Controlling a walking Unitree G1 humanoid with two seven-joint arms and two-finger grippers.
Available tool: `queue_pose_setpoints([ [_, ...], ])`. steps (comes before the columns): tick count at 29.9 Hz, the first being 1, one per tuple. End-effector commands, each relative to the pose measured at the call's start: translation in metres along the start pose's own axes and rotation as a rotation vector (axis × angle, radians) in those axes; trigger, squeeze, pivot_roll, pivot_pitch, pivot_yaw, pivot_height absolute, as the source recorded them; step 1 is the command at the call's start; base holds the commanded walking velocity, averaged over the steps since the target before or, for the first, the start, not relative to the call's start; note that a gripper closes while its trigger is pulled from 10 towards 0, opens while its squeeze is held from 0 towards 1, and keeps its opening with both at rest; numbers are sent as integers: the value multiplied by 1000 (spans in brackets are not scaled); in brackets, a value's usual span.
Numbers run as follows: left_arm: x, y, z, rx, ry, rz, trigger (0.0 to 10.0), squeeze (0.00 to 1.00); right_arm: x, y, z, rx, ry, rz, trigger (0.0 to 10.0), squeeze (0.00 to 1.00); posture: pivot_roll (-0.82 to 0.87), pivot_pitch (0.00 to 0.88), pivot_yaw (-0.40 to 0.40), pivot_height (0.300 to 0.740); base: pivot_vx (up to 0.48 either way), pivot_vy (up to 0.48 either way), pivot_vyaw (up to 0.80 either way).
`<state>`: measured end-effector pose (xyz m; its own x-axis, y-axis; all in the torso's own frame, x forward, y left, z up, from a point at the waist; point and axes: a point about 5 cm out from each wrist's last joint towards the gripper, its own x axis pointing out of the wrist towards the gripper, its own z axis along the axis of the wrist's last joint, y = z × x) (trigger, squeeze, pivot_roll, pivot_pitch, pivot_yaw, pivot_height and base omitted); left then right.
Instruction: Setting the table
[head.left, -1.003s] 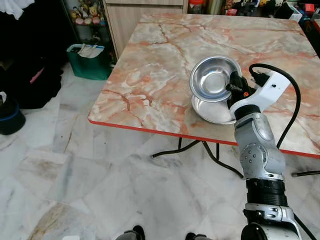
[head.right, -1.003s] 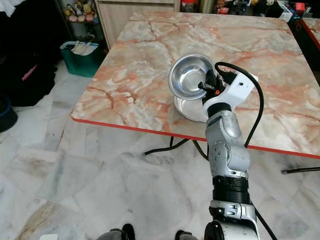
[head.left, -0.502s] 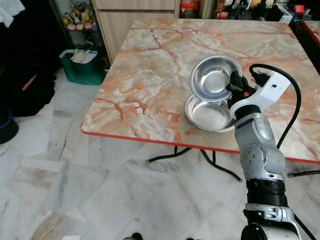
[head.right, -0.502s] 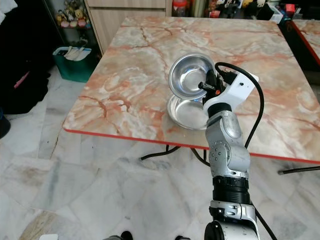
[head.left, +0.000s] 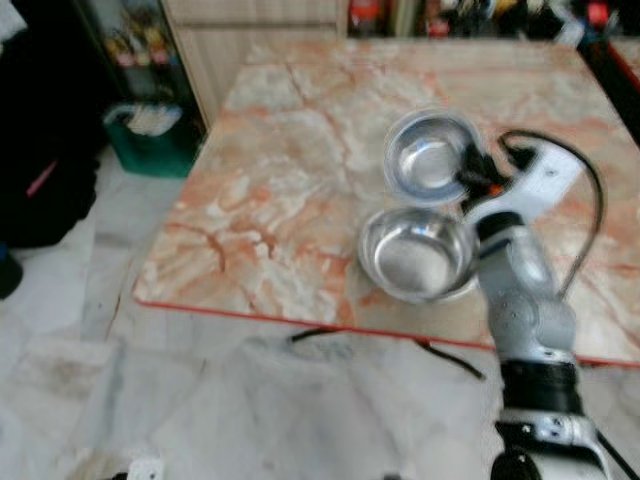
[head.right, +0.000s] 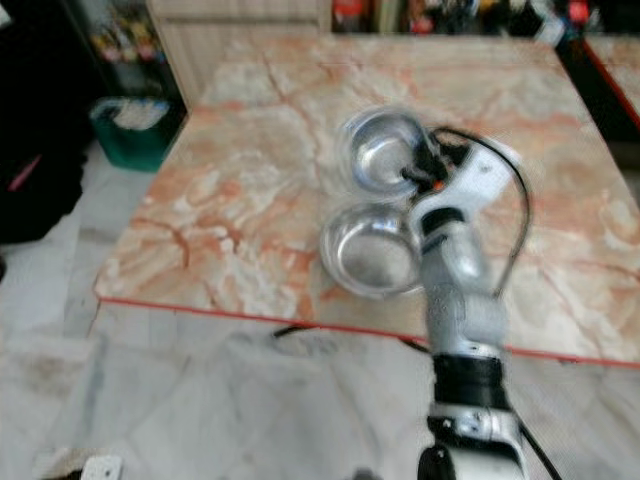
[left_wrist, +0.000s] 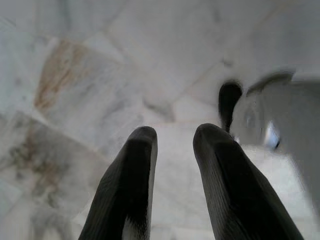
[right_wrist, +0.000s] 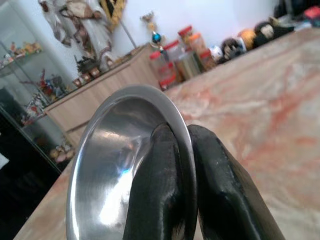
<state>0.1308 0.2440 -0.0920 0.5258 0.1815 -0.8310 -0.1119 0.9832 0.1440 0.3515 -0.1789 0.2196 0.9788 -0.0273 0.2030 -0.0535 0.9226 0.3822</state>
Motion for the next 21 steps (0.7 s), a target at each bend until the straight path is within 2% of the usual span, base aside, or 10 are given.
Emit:
queue_pose_setpoints([
  [1,-4,10,-16,6,57,31,10000,0,0,16,-2,9,2,52,10000,0,-19,192,29,740,0,0,0],
  [11,-4,9,-16,9,61,27,10000,0,-10,17,-10,-7,56,101,10000,0,-23,191,22,740,0,0,0],
  [15,-5,9,-17,6,59,27,10000,0,-19,15,-13,4,79,59,10000,0,-23,181,19,740,0,0,0],
  [21,-5,9,-18,8,58,28,10000,0,-35,17,-12,35,113,75,10000,0,-29,172,21,740,0,0,0],
])
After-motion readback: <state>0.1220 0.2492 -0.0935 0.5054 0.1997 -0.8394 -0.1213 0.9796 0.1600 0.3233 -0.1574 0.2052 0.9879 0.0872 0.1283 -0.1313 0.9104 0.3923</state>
